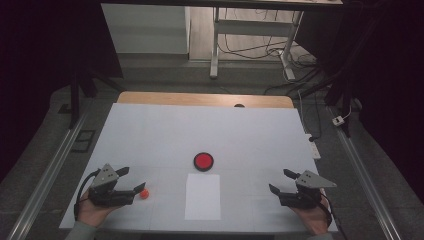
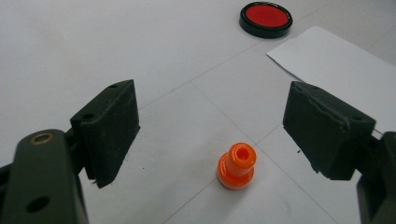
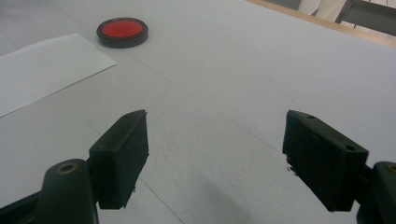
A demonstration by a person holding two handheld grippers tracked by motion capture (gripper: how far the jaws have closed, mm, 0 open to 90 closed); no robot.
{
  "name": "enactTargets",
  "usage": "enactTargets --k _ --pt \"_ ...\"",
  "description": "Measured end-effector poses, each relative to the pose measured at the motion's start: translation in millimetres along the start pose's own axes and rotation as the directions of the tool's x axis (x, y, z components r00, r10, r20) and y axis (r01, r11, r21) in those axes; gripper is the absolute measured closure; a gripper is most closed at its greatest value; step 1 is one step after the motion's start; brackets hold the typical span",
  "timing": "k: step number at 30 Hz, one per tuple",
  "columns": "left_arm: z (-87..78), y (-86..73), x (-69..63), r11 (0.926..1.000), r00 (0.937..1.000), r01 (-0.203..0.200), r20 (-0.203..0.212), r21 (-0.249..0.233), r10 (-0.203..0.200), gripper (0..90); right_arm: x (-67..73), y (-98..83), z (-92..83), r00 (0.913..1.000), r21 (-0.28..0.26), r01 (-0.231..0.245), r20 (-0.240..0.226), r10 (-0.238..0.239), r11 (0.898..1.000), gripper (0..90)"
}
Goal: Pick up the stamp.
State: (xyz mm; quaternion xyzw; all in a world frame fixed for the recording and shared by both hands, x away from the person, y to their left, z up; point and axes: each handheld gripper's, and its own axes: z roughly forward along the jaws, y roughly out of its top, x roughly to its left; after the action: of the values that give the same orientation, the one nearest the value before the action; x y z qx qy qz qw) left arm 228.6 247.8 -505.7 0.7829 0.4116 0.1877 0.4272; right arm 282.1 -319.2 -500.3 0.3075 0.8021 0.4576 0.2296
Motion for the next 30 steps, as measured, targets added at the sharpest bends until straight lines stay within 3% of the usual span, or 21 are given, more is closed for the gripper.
enactTargets --k 30 --pt "-4.6 4.9 -2.5 0.9999 0.9999 -0.008 0.013 0.006 0.008 19.7 -1.7 -1.4 1.3 1.0 0.003 -0.008 0.001 0.008 1.0 24.0"
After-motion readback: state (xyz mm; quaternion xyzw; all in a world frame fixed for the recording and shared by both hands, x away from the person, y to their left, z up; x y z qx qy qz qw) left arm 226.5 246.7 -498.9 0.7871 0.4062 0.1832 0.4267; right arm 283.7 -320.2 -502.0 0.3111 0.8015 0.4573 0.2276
